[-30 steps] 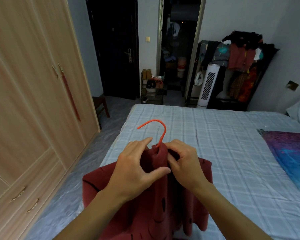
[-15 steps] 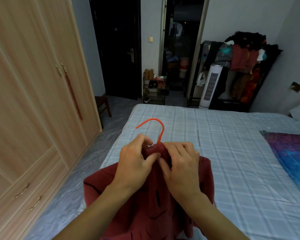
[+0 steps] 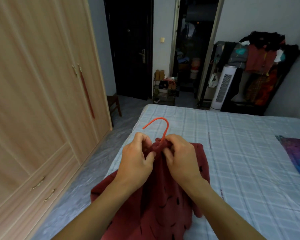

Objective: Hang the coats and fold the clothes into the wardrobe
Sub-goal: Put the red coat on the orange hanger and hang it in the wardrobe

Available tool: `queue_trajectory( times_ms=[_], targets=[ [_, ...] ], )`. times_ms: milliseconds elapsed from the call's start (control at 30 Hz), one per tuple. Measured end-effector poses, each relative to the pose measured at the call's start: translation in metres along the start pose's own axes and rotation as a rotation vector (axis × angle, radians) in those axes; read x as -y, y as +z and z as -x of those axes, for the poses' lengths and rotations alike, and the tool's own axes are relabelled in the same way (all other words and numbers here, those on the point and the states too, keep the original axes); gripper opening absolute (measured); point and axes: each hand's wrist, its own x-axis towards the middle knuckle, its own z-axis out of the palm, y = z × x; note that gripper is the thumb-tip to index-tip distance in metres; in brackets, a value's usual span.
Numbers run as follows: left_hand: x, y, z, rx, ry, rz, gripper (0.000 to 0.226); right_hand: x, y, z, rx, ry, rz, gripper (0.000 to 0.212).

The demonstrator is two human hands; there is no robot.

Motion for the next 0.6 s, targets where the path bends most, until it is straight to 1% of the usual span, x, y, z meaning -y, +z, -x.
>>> queue_trajectory(
  times_ms=[133, 200, 300, 433, 600],
  targets=[
    [0.01, -0.026, 0.007, -0.088, 0.074, -0.063, 0.028, 0.022, 0.009, -0.006, 0.022, -0.086, 0.109, 0.012],
    [0.014, -0.039, 0.013, -0.122, 0.088, -0.077, 0.027, 0.035, 0.012, -0.007, 0.008, -0.138, 0.106, 0.012],
    [0.014, -0.055, 0.026, -0.197, 0.137, -0.135, 0.024, 0.05, 0.017, -0.002, 0.029, -0.183, 0.005, 0.011],
    [0.004, -0.069, 0.058, -0.273, 0.154, -0.217, 0.029, 0.064, 0.019, 0.019, 0.035, -0.227, -0.188, 0.01],
    [-0.012, -0.093, 0.108, -0.416, 0.181, -0.42, 0.029, 0.094, 0.016, 0.05, 0.048, -0.344, -0.332, 0.006]
  ],
)
